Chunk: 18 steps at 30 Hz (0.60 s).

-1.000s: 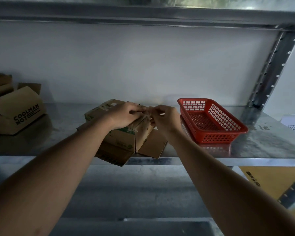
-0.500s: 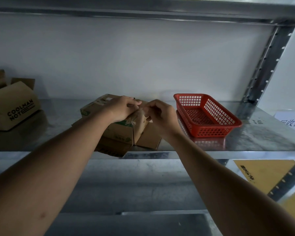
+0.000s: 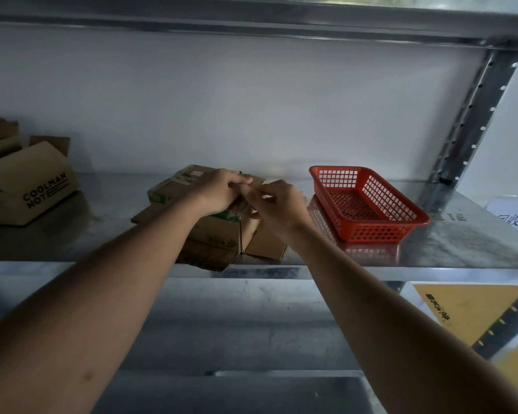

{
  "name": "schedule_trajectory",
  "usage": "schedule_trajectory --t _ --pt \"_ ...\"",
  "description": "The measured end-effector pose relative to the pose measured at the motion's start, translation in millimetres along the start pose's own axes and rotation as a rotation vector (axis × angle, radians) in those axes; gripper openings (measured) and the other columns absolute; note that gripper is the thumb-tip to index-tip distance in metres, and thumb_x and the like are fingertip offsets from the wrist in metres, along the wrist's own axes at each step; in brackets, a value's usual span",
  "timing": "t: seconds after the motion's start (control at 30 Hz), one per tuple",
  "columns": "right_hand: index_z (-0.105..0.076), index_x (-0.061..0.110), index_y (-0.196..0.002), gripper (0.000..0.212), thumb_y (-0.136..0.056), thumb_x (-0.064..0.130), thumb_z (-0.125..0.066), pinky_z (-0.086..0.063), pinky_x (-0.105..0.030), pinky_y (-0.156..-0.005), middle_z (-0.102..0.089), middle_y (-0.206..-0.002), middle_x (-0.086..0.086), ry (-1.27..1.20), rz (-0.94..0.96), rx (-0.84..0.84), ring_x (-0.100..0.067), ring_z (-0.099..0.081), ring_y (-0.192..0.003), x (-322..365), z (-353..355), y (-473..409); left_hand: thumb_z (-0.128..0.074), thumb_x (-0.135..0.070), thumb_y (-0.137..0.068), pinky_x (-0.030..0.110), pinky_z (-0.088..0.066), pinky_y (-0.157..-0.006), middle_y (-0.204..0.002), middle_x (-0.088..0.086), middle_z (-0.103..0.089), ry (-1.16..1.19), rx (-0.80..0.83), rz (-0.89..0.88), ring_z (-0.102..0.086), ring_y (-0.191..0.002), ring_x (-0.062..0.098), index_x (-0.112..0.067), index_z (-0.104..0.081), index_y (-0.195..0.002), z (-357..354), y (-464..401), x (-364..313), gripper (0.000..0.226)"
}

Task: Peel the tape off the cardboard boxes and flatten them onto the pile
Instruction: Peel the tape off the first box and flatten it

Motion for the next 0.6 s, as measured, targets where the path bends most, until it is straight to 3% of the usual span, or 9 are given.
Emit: schedule_trajectory --t 0.1,0.17,0.27,0.37,0.47,0.6 --pt "-0.082 0.036 -0.104 0.016 -0.088 0.036 -0.080 -0.047 -0.016 -0.061 -0.062 -0.070 0.024 0.157 0.049 -0.033 0.004 -0.061 -0.068 3.4 2.0 1.2 -0.054 -0.045 -0.106 0.033 -0.032 -0.108 -0.155 -0.003 -0.051 0.007 0.015 0.014 -0.045 -0.143 0.026 -0.038 -0.068 -0.133 0.1 0.7 -2.0 0.031" --pt "-0.082 0.030 -0.107 0.017 -0.092 0.033 -0.077 -0.044 -0.019 -0.063 -0.058 -0.072 0.023 0.204 0.060 -0.060 0.001 -0.056 -0.067 4.3 3.9 -0.2 -0.058 -0.042 -0.105 0.034 -0.030 -0.113 -0.157 -0.007 -0.049 0.079 0.046 0.023 -0.042 -0.144 0.019 -0.042 -0.068 -0.132 6.7 3.9 -4.7 0.029" --pt "-0.082 0.024 -0.109 0.017 -0.093 0.026 -0.076 -0.049 -0.027 -0.067 -0.074 -0.086 0.010 0.206 0.076 -0.103 -0.010 -0.066 -0.079 7.9 3.4 0.7 -0.065 -0.036 -0.101 0.035 -0.025 -0.121 -0.153 -0.020 -0.049 0.183 0.126 -0.054 -0.040 -0.140 0.005 -0.051 -0.070 -0.124 23.8 14.3 -0.1 0.028" --pt "-0.083 0.026 -0.105 0.015 -0.091 0.023 -0.078 -0.053 -0.023 -0.069 -0.076 -0.082 0.012 0.161 0.092 -0.150 -0.007 -0.070 -0.078 8.1 0.0 2.6 -0.055 -0.040 -0.105 0.039 -0.018 -0.126 -0.157 -0.028 -0.038 -0.008 0.189 -0.110 -0.030 -0.150 0.008 -0.053 -0.058 -0.139 29.1 22.7 11.3 0.036" --pt "-0.082 0.026 -0.093 0.005 -0.090 0.027 -0.079 -0.045 -0.009 -0.061 -0.065 -0.065 0.024 0.114 0.077 -0.190 0.004 -0.065 -0.068 7.5 -1.3 2.1 -0.037 -0.043 -0.111 0.047 -0.011 -0.129 -0.168 -0.019 -0.023 -0.193 0.222 -0.100 -0.016 -0.158 0.017 -0.053 -0.047 -0.148 24.6 21.7 14.5 0.040" --pt "-0.075 0.021 -0.085 0.011 -0.095 0.021 -0.071 -0.049 -0.020 -0.063 -0.068 -0.070 0.010 -0.068 0.148 0.010 -0.002 -0.061 -0.065 6.4 1.5 5.4 -0.030 -0.040 -0.113 0.042 -0.016 -0.124 -0.166 -0.020 -0.021 -0.255 0.156 -0.088 -0.016 -0.158 0.020 -0.047 -0.042 -0.153 20.6 22.3 12.1 0.042"
Point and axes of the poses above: each hand's wrist, its own y-axis away from the middle knuckle, its own z-axis out of the back of the hand, x = y × z, the point moved 2 cm from there along -y, towards the middle knuckle
